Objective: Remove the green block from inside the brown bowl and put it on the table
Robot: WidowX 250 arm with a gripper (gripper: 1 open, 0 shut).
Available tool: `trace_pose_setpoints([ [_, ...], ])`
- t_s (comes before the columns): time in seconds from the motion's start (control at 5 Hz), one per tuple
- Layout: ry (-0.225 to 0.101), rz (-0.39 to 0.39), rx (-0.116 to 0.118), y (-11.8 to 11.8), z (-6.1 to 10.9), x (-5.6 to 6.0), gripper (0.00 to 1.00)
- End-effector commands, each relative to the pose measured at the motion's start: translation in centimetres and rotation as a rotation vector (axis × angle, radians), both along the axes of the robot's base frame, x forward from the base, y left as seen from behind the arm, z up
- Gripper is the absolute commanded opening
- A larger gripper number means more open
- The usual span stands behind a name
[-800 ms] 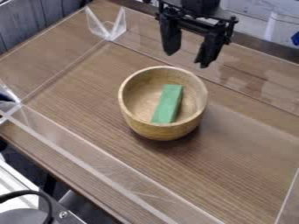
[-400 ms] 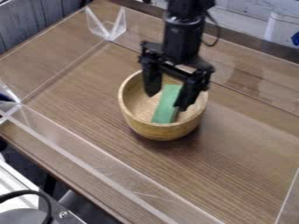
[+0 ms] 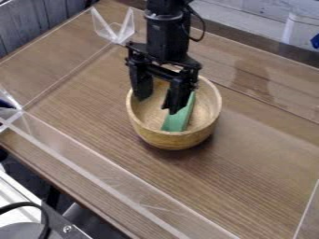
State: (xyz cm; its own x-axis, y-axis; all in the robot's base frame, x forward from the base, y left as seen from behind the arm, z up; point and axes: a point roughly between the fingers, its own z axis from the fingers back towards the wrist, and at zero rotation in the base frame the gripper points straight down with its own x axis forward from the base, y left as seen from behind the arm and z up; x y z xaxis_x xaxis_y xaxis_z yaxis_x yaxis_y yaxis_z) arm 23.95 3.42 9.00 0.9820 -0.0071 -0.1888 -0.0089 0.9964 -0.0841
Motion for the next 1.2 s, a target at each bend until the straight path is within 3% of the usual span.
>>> trace_pose_setpoints([
  [0.0,-0.049,-0.022,0.002,0.4,1.9,1.2,1.00],
  [0.4,-0.051,-0.037,0.023,0.5,0.4,2.7,1.00],
  [0.8,-0.020,-0.052,0.025,0.9,-0.2,2.4,1.00],
  [1.0,-0.013,-0.056,0.042,0.3,-0.6,2.8,1.00],
])
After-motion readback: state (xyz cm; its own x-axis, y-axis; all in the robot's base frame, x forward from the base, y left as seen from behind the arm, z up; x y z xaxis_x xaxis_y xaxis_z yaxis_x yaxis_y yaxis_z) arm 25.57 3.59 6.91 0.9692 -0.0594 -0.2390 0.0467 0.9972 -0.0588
